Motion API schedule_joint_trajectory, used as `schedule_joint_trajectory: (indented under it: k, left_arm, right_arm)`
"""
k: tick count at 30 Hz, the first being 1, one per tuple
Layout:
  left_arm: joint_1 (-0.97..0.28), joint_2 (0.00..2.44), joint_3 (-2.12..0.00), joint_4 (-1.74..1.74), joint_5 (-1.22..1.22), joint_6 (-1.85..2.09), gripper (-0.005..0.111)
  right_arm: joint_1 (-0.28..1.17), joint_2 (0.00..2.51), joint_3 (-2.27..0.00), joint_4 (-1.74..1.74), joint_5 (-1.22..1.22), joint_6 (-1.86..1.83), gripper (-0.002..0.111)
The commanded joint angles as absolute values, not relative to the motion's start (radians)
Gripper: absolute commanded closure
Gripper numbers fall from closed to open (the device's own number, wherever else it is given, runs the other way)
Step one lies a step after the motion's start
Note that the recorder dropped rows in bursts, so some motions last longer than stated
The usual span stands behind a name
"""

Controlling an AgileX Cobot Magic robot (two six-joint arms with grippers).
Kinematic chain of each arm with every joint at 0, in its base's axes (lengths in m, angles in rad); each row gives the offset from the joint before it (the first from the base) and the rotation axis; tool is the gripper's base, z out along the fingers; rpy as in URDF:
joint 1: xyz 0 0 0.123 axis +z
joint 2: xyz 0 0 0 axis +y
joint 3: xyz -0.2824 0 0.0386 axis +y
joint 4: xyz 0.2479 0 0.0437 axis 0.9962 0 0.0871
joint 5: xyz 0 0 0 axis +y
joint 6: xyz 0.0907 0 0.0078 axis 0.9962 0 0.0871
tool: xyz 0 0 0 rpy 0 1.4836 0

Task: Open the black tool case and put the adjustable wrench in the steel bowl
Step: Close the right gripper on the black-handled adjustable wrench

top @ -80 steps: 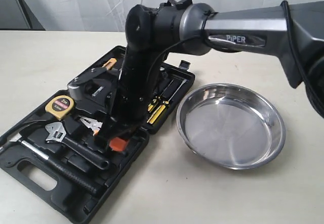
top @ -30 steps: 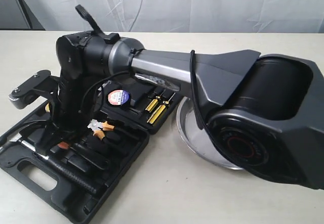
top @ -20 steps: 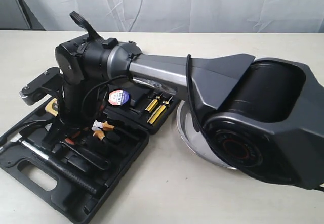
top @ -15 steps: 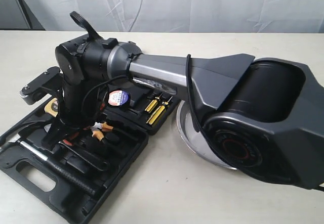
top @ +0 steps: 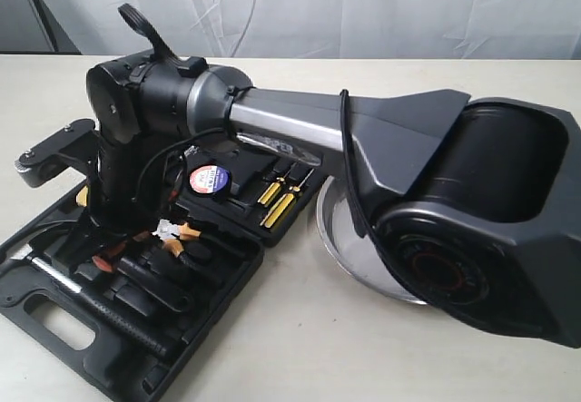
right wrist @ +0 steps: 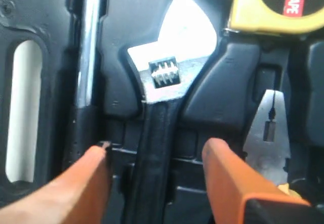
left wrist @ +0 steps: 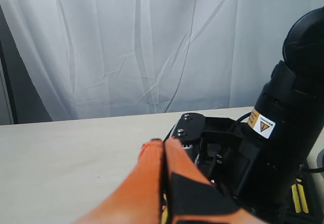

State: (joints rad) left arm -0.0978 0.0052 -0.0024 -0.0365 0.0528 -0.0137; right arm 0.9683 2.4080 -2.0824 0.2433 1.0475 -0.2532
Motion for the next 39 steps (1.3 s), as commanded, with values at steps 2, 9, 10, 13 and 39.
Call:
schedule_joint_trajectory:
  k: [2, 9, 10, 13, 39]
  left_arm:
    - [-0.102, 0.0, 0.0, -0.039, 0.051, -0.016, 0.107]
    - [-0.102, 0.0, 0.0, -0.039, 0.051, -0.016, 0.107]
    - [-0.102, 0.0, 0.0, -0.039, 0.051, -0.016, 0.107]
    - [-0.102, 0.0, 0.0, -0.039, 0.051, -0.016, 0.107]
    - [-0.102, 0.0, 0.0, -0.039, 0.051, -0.016, 0.107]
  right_arm:
    - [0.967, 2.448, -2.08, 0.236, 1.024, -0.257, 0.055]
    - [0.967, 2.502, -2.08, 0.252, 1.012, -0.257, 0.055]
    - [0.967, 2.507, -2.08, 0.252, 1.01, -0.257, 0.056]
    - [0.967, 2.517, -2.08, 0.232, 1.016, -0.257, 0.075]
    - [0.967, 2.357, -2.13, 0.2, 1.045, -0.26, 0.108]
